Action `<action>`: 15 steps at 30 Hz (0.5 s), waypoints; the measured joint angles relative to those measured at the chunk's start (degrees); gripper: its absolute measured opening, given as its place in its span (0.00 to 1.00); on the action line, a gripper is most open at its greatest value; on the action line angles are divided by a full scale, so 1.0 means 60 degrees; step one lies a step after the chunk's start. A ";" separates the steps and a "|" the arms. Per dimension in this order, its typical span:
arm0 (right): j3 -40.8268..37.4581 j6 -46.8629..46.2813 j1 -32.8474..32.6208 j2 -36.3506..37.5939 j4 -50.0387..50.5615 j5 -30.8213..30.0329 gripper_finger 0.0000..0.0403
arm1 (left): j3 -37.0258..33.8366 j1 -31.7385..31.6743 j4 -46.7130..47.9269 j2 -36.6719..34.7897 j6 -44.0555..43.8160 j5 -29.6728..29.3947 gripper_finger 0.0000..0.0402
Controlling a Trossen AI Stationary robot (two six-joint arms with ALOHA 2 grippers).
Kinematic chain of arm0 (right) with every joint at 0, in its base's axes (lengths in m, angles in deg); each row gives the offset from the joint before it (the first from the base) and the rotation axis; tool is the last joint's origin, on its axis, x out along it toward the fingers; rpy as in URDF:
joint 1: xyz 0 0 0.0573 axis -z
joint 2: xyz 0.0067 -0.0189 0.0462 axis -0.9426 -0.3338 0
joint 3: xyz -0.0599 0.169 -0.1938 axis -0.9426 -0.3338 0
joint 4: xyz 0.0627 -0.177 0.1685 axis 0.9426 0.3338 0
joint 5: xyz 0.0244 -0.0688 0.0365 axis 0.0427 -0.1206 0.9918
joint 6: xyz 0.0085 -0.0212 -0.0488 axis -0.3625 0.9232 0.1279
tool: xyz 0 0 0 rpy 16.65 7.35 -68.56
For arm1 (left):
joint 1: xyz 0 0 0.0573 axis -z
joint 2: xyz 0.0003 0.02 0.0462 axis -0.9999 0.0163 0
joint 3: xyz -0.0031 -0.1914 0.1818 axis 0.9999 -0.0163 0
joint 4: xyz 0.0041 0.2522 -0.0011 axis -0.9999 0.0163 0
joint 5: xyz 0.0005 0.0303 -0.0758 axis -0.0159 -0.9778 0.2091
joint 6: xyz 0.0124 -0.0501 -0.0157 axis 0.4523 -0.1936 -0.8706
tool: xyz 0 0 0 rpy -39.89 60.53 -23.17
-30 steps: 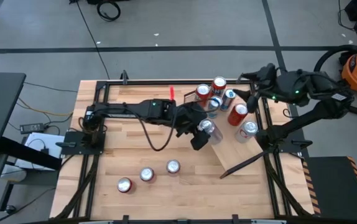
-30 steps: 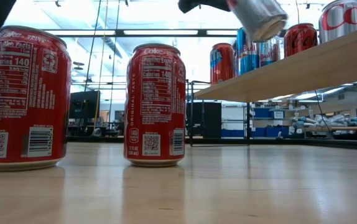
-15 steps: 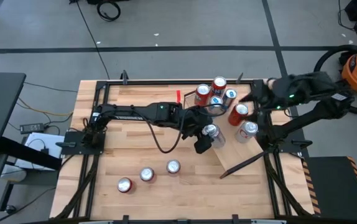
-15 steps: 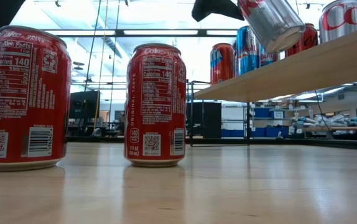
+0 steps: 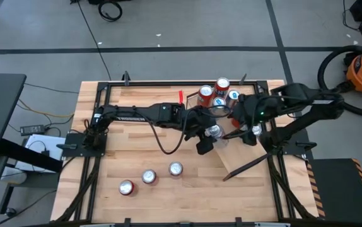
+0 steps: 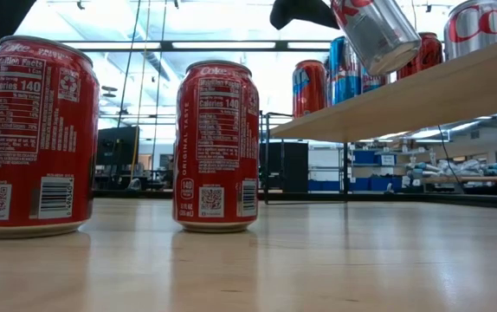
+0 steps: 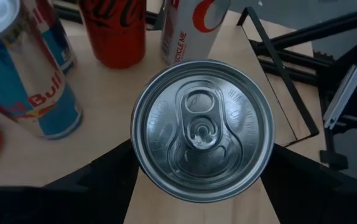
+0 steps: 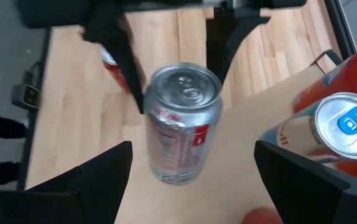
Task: Place canned beverage on shelf
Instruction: Put the white soda can aligned with the other white soda can on the shelf
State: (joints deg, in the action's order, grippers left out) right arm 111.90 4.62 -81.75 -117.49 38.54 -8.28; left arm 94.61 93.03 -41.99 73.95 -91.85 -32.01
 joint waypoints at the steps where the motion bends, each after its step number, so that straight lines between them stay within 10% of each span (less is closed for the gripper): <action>1: -0.0123 -0.0003 0.0001 -0.0009 -0.0094 -0.0044 0.86 | -0.0004 0.0000 0.0000 0.0000 0.0113 -0.0022 0.76; 15: -0.2298 -0.0874 0.0001 0.0541 -0.3298 -0.0390 0.87 | -0.0011 0.0091 -0.0182 -0.0004 0.1178 -0.0525 0.76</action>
State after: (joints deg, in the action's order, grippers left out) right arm 98.11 -0.63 -81.74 -114.25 18.76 -10.61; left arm 94.55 93.58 -43.08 73.93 -84.78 -35.17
